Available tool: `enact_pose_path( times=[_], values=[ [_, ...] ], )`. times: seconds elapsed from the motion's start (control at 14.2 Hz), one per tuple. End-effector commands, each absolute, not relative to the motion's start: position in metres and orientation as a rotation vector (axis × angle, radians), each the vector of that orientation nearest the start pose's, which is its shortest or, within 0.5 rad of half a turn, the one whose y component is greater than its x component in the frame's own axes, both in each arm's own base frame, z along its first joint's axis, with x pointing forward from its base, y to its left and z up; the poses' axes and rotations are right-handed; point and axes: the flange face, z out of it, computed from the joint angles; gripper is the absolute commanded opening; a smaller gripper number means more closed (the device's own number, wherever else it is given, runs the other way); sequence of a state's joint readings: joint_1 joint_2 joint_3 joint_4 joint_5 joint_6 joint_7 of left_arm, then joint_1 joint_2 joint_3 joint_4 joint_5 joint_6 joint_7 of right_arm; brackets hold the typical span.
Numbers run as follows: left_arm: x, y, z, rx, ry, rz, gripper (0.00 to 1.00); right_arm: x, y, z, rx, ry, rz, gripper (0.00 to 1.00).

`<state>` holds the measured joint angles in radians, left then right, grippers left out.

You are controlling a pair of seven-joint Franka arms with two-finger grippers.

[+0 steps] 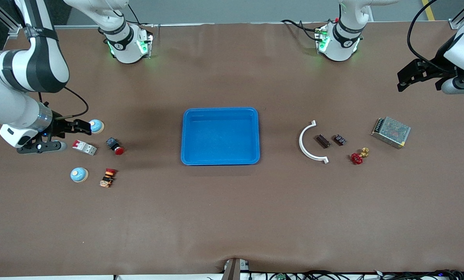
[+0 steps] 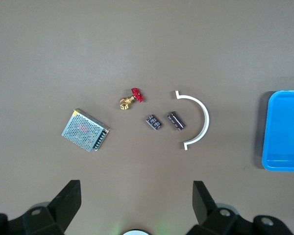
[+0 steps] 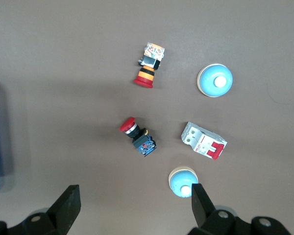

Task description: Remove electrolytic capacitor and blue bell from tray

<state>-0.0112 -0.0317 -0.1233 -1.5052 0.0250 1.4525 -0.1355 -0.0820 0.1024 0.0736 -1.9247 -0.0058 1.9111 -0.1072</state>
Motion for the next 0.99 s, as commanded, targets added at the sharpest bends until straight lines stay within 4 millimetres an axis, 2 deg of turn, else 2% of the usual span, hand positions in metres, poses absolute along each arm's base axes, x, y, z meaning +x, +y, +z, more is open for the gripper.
enact_pose_path(
  times=[0.0,0.42,0.78,0.92],
  values=[
    [0.516,-0.068,0.670,-3.129,-0.011,0.020,1.00,0.576,0.000,0.442,-3.132,-0.103,0.200,1.00],
    [0.507,-0.070,0.669,-3.123,-0.014,0.024,1.00,0.584,-0.006,0.507,-3.142,-0.067,0.160,1.00],
    [0.508,-0.068,0.669,-3.125,-0.018,0.019,1.00,0.584,-0.014,0.583,-3.149,-0.046,0.112,1.00],
    [0.510,-0.068,0.667,-3.126,-0.021,0.015,1.00,0.581,-0.020,0.603,-3.149,-0.024,0.095,1.00]
  ],
)
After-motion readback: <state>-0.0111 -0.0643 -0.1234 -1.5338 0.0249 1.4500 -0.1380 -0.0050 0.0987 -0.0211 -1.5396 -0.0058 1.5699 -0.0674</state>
